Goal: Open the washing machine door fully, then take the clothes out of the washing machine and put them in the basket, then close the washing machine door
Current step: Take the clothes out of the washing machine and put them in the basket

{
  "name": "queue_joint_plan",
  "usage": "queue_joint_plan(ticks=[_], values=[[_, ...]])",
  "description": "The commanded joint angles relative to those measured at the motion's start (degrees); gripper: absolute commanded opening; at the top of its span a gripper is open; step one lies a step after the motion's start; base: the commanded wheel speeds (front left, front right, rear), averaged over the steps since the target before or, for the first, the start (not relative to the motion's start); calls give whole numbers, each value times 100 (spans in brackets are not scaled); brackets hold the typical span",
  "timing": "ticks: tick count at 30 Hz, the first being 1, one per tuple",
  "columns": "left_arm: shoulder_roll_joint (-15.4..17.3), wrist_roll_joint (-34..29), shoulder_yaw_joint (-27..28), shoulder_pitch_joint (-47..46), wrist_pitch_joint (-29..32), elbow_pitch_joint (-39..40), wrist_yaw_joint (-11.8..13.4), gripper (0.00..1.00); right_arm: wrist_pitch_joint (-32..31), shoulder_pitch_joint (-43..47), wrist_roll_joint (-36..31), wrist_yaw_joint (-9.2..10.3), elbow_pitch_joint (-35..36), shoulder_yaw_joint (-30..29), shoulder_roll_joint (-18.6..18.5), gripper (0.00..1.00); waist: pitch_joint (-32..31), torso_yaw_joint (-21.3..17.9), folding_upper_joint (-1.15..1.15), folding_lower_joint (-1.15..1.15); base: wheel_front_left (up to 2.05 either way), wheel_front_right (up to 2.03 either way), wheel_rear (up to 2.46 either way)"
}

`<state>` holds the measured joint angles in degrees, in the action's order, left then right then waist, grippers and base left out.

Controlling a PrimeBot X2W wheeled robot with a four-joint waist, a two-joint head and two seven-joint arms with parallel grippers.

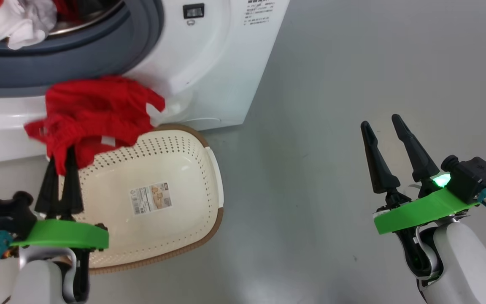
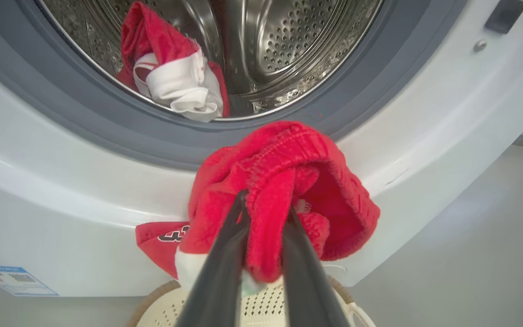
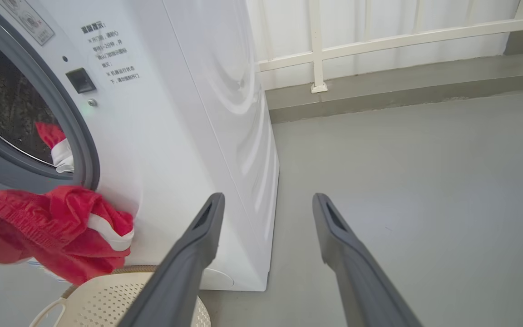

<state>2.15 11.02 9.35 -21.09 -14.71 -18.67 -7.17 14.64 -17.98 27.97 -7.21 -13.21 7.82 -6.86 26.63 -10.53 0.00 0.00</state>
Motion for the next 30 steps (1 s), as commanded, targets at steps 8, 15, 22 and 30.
queue_joint_plan(ticks=[8,15,22,30], values=[[74,-327,75,-220,-29,-875,-27,0,36,-176,17,-28,169,114,72,100,523,-160,0,0,0,0,0],[122,-502,59,-579,-29,-1679,-28,0,36,-291,30,-28,193,128,135,100,875,-251,0,0,0,0,0],[290,-694,-19,-1179,-29,-2704,-28,0,36,-472,43,-28,247,171,192,100,1315,-340,0,0,0,0,0],[473,-784,-75,-1930,-29,-3729,56,0,36,-696,33,-28,334,199,219,100,1798,-424,0,0,0,0,0]])
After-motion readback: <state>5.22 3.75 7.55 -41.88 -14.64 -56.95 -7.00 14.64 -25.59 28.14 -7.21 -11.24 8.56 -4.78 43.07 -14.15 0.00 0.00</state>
